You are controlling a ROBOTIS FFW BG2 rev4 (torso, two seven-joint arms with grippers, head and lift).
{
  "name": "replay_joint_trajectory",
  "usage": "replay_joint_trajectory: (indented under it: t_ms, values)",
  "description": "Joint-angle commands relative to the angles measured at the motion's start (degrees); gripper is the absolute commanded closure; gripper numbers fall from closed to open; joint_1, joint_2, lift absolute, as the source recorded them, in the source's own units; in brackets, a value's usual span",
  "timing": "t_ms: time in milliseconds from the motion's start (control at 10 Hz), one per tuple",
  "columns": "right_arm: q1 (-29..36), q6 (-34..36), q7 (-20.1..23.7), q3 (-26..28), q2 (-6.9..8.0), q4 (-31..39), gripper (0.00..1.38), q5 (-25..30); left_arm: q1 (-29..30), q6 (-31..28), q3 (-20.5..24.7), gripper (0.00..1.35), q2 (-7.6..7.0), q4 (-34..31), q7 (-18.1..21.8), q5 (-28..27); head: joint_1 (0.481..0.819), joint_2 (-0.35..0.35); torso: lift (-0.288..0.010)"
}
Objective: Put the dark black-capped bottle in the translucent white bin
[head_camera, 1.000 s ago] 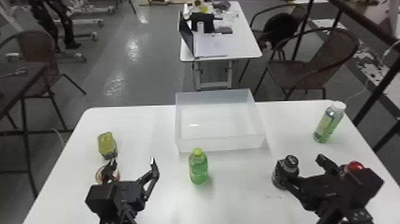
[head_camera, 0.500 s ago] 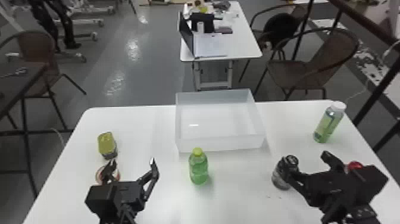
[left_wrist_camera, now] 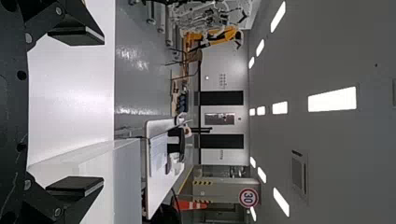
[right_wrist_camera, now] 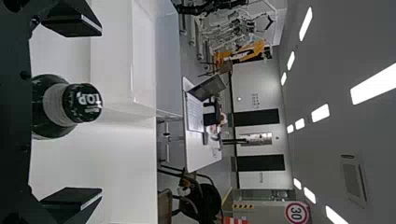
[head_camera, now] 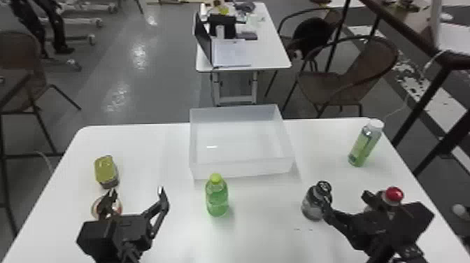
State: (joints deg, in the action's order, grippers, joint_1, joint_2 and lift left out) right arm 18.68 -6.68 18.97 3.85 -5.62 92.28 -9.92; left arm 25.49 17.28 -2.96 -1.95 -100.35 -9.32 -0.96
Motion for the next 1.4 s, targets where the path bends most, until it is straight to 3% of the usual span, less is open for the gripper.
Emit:
replay_joint_trajectory:
  t_ms: [0, 200, 700, 1100, 1200, 1300]
  values:
    - [-1.5, 1.1, 1.5, 0.0, -0.18, -4.8, 0.09, -0.7, 0.0, 0.2, 0.1, 0.23, 0.19, 0.1, 0.0, 0.0, 0.695, 0.007, -0.015]
    - [-4.8, 2.8, 5.6, 0.0, -0.97, -11.2, 0.09, -0.6, -0.1, 0.4, 0.1, 0.23, 0.19, 0.2, 0.0, 0.0, 0.695, 0.014, -0.015]
    - [-12.5, 3.3, 9.5, 0.0, -1.41, -21.4, 0.09, 6.0, -0.4, 0.9, 0.7, 0.23, 1.07, 0.7, 1.0, 0.1, 0.695, 0.014, -0.015]
    - [-19.4, 0.6, 10.7, -0.1, -0.97, -28.4, 0.18, 10.2, -0.4, 1.1, 0.8, 0.23, 0.98, 0.8, 1.1, 0.3, 0.695, 0.021, -0.015]
    - [-19.9, 0.6, 10.7, -0.2, -0.7, -29.0, 0.37, 11.6, -0.4, 1.2, 0.8, 0.23, 0.98, 0.8, 1.1, 0.3, 0.695, 0.022, -0.015]
    - [-19.7, 0.6, 10.7, -0.1, -0.53, -29.3, 0.71, 11.7, -0.4, 1.2, 0.8, 0.23, 0.98, 0.8, 1.1, 0.3, 0.695, 0.025, -0.015]
